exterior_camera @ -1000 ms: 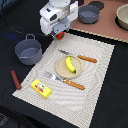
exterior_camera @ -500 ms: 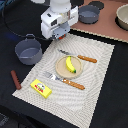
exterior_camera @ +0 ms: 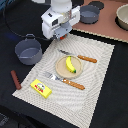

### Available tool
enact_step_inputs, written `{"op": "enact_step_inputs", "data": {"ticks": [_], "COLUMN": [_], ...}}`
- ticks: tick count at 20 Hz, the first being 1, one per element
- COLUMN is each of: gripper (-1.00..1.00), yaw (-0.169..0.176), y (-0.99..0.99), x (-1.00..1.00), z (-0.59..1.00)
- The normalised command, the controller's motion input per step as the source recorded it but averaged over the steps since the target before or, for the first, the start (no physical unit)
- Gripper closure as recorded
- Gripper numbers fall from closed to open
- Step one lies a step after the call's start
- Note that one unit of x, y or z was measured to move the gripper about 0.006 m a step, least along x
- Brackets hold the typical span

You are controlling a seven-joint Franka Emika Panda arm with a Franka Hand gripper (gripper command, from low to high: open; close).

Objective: Interact with the objects in diverse but meaningful ways.

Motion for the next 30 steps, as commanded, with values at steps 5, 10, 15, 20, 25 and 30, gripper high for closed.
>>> {"op": "enact_step_inputs", "data": {"ticks": [5, 10, 15, 20, 25, 30], "gripper": [1.0, 1.0, 1.0, 1.0, 1.0, 1.0], "yaw": [-0.018, -0.001, 0.0, -0.004, -0.012, -0.063], "y": [0.2, 0.63, 0.85, 0.83, 0.77, 0.56], "x": [0.26, 0.49, 0.6, 0.59, 0.62, 0.68], "z": [0.96, 0.63, 0.58, 0.43, 0.4, 0.34]}}
